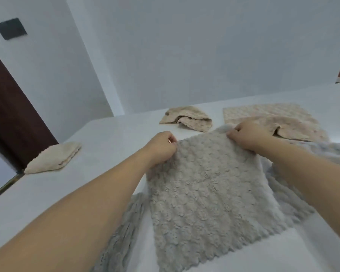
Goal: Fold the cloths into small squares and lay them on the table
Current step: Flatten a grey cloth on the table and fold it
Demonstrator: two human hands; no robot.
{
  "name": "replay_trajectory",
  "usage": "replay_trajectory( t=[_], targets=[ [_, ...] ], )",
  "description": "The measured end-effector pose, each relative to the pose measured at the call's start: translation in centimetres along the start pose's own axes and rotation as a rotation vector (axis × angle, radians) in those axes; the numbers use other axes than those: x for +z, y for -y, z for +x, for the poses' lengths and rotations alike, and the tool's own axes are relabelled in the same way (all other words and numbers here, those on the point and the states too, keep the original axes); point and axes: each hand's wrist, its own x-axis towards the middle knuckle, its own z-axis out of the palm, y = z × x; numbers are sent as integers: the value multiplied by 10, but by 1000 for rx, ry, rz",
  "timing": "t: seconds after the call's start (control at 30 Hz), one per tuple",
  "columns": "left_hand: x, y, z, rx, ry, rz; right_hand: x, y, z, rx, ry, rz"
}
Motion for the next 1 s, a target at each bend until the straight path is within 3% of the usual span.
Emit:
replay_trajectory(
  t=[0.17, 0.27, 0.33, 0.4, 0.47, 0.6, 1.0],
  targets=[
    [14, 13, 44, 28, -105, 94, 13, -8, 29, -69, -93, -208],
    [19, 8, 54, 66, -298, 336, 17, -6, 37, -144, -196, -282],
    [26, -1, 49, 167, -380, 330, 21, 3, 35, -263, -238, -292],
    [43, -5, 37, 246, -317, 266, 32, 15, 29, -386, -179, -263],
    [66, 1, 28, 266, -188, 372, 49, 23, 24, -425, -22, -204],
    [80, 15, 31, 90, 23, 530, 70, 17, 29, -419, 182, -359],
    [54, 40, 11, -88, 13, 537, 52, -9, 37, -289, 215, -424]
  ],
)
